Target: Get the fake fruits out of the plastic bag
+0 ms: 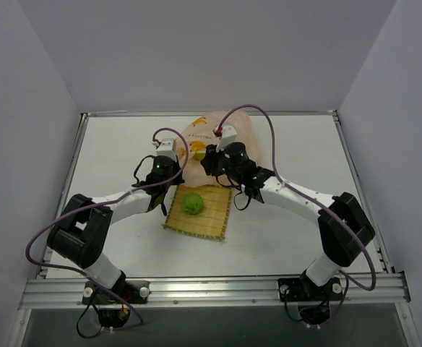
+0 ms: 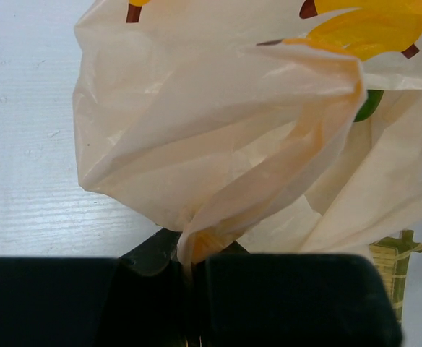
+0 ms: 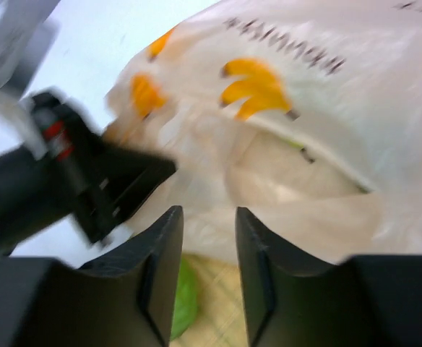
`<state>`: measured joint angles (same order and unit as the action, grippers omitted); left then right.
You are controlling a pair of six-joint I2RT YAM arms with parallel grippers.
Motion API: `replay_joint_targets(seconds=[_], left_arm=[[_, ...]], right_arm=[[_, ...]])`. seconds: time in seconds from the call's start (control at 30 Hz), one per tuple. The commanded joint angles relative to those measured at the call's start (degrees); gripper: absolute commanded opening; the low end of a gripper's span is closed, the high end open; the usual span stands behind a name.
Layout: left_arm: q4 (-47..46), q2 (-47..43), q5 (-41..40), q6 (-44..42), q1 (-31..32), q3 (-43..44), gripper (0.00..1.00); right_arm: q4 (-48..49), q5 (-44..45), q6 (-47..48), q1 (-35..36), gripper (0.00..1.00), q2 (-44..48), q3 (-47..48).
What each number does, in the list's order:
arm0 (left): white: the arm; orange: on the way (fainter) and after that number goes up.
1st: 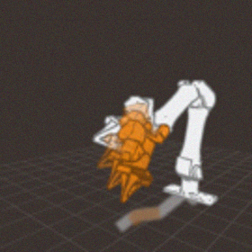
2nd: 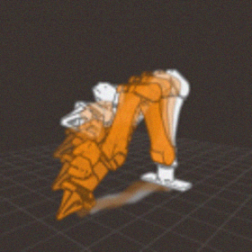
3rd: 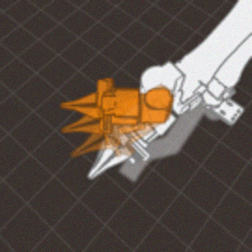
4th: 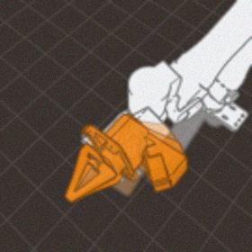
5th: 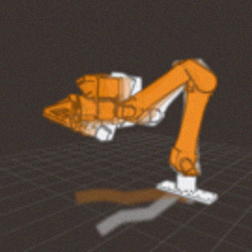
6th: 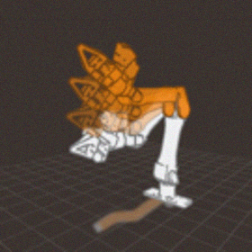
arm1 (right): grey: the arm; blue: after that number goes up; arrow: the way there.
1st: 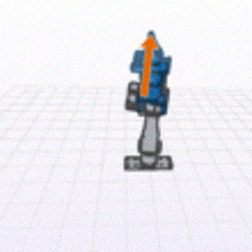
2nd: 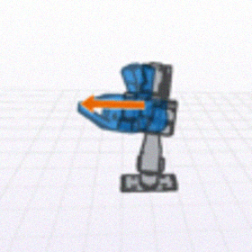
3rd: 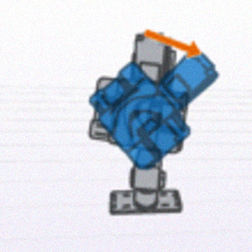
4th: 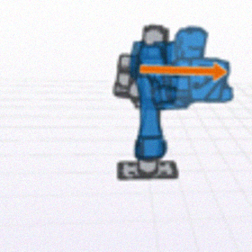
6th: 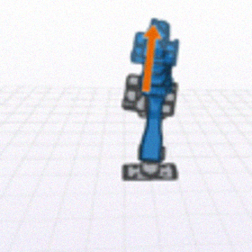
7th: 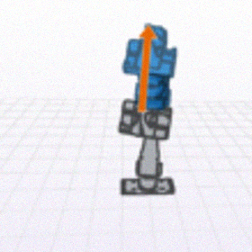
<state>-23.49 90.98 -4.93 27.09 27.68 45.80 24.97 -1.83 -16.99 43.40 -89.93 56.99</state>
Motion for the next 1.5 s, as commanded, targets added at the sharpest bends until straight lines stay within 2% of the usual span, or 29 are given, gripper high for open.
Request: replay_joint_targets(seconds=[0.0, 0.17, 0.23, 0.27, 0.3, 0.33, 0.37, 0.57, 0.83, 1.07, 1.13, 1.17, 1.2, 1.23, 1.27, 1.33, 1.47], left_arm=[[-2.8, -3.1, -0.1, 1.4, -0.4, 1.0, 0.02], [-4.4, -2.1, 2.7, 3.4, -0.9, 1.9, 0.02], [-4.3, -1.9, 3.3, 3.7, -0.9, 2.9, 0.02], [-4.3, -2.0, 3.6, 3.8, -0.9, 3.2, 0.02], [-4.4, -2.0, 3.8, 3.6, -0.9, 3.3, 0.02], [-4.3, -2.0, 3.9, 3.6, -0.9, 3.5, 0.02], [-4.1, -2.0, 3.8, 3.6, -1.0, 3.8, 0.02], [-3.9, -1.4, 4.5, 3.8, -1.1, 4.7, 0.02], [-4.6, 0.9, 4.9, 4.2, -1.1, 7.2, 0.02], [-5.3, 3.0, 4.9, 4.3, -1.5, 7.1, 0.02], [-5.4, 3.7, 4.9, 4.3, -1.5, 6.8, 0.02], [-5.7, 3.8, 4.9, 4.3, -1.5, 6.6, 0.02], [-5.8, 3.9, 4.9, 4.2, -1.6, 6.2, 0.02], [-5.8, 4.2, 4.9, 4.1, -1.5, 6.0, 0.02], [-5.8, 4.3, 4.9, 4.1, -1.6, 5.9, 0.02], [-6.0, 4.4, 4.9, 4.0, -1.5, 5.4, 0.02], [-6.6, 4.2, 4.9, 4.5, -1.6, 5.4, 0.02]], right_arm=[[-5.0, 1.6, 3.7, -3.0, 0.29, -7.6, 6.2], [-8.7, 6.4, 10.9, -4.6, 0.27, -19.2, 18.2], [-9.8, 9.7, 12.9, -4.9, 0.32, -22.0, 21.9], [-9.9, 10.8, 14.9, -5.3, 0.36, -22.7, 23.0], [-10.7, 12.9, 15.8, -5.4, 0.46, -23.3, 24.0], [-10.9, 13.8, 16.4, -5.6, 0.48, -23.8, 24.8], [-11.2, 14.2, 19.4, -6.0, 0.51, -24.7, 26.2], [-14.7, 15.4, 23.8, -8.2, 0.59, -29.1, 30.9], [-19.4, 11.5, 26.1, -12.6, 0.72, -37.1, 39.7], [-20.0, -1.5, 23.1, -15.7, 0.73, -39.6, 42.3], [-19.6, -3.3, 22.2, -16.0, 0.69, -39.6, 42.5], [-19.2, -3.0, 21.8, -16.0, 0.64, -39.3, 42.5], [-16.9, -2.7, 20.9, -16.0, 0.51, -38.6, 41.1], [-15.0, -2.2, 20.3, -16.0, 0.46, -36.0, 39.5], [-12.6, -2.2, 19.5, -16.0, 0.34, -34.5, 37.6], [-6.6, -3.6, 17.3, -16.0, 0.26, -29.7, 32.3], [-0.2, -9.5, 12.3, -16.0, 0.24, -22.9, 26.3]])
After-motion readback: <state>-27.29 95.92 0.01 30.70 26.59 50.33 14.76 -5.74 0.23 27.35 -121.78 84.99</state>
